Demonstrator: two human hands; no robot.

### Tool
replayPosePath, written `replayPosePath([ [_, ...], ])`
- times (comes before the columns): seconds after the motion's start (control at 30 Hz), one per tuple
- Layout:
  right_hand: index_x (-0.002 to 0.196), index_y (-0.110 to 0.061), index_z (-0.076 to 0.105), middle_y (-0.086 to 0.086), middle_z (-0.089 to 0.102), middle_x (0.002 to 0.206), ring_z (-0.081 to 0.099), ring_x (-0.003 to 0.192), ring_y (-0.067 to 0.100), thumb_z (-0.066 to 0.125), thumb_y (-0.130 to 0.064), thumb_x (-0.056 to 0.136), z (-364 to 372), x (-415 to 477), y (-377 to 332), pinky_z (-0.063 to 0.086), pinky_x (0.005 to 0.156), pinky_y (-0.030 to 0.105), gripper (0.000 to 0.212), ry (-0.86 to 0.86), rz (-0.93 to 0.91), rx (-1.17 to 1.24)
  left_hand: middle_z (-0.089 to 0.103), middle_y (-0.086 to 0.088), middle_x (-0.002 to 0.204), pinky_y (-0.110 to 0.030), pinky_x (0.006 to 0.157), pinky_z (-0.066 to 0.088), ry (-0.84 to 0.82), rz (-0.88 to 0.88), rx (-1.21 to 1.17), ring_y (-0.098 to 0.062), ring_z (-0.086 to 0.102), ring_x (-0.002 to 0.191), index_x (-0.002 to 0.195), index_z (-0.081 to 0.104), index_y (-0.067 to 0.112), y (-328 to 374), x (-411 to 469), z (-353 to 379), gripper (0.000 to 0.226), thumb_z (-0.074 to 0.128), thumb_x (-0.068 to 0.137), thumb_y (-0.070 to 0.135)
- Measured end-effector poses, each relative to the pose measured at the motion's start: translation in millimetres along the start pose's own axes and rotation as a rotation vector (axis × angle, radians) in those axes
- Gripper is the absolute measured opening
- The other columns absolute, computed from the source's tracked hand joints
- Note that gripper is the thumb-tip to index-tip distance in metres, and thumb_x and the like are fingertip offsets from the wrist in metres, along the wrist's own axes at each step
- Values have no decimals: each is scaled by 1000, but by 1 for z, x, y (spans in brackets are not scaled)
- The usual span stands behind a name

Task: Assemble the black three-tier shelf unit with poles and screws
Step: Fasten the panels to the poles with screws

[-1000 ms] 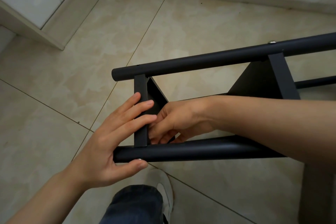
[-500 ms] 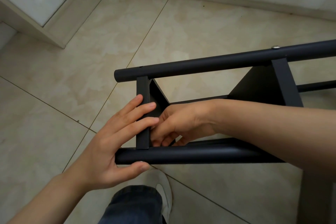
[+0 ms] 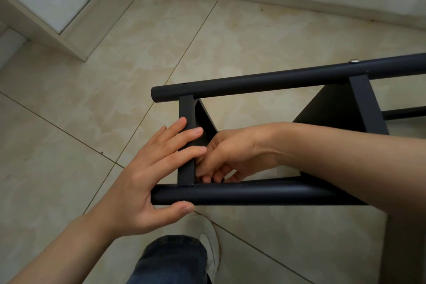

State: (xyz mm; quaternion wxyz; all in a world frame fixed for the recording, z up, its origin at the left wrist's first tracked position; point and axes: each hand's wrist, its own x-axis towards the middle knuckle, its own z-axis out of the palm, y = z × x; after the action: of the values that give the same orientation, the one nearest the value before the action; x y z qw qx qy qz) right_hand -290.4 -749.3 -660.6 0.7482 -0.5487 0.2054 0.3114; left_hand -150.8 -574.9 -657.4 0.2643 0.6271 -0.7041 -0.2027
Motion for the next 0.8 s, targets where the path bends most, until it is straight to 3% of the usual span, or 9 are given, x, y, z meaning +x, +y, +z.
replayPosePath([
  [0.17, 62, -22, 70, -4, 63, 65, 55, 64, 8, 63, -20, 94, 5, 4, 4, 46, 67, 22, 33, 18, 11, -15, 36, 3, 162, -67, 117, 28, 4, -4, -13, -31, 23, 154, 147, 46, 21, 0, -4, 2, 64, 54, 96, 59],
  [0.37, 79, -18, 69, -3, 63, 71, 55, 63, 8, 60, -21, 96, 8, 6, 5, 48, 67, 23, 20, -9, 20, 35, 36, 2, 162, -62, 119, 26, 11, 0, -16, -32, 22, 154, 146, 46, 20, 1, -4, 2, 64, 53, 96, 59],
  [0.47, 69, -20, 71, -3, 65, 70, 55, 62, 8, 61, -18, 95, 6, 4, 4, 48, 64, 22, 28, -6, -5, 35, 36, 3, 162, -61, 120, 26, 9, -7, -20, -31, 22, 154, 146, 46, 20, 2, -4, 3, 63, 54, 96, 58],
  [0.57, 56, -23, 71, -5, 64, 66, 54, 62, 7, 61, -17, 96, 6, 4, 4, 46, 64, 22, 41, 10, -27, 13, 36, 3, 162, -51, 123, 24, 13, 3, -14, -31, 22, 154, 146, 45, 18, 2, -4, 3, 63, 54, 97, 57],
  [0.8, 50, -24, 68, -7, 60, 59, 53, 62, 7, 63, -23, 95, 7, 4, 5, 45, 63, 21, 46, 47, -17, -39, 37, 1, 162, -44, 124, 24, 11, 16, -7, -33, 22, 154, 146, 45, 17, 0, -4, 4, 64, 55, 97, 56],
])
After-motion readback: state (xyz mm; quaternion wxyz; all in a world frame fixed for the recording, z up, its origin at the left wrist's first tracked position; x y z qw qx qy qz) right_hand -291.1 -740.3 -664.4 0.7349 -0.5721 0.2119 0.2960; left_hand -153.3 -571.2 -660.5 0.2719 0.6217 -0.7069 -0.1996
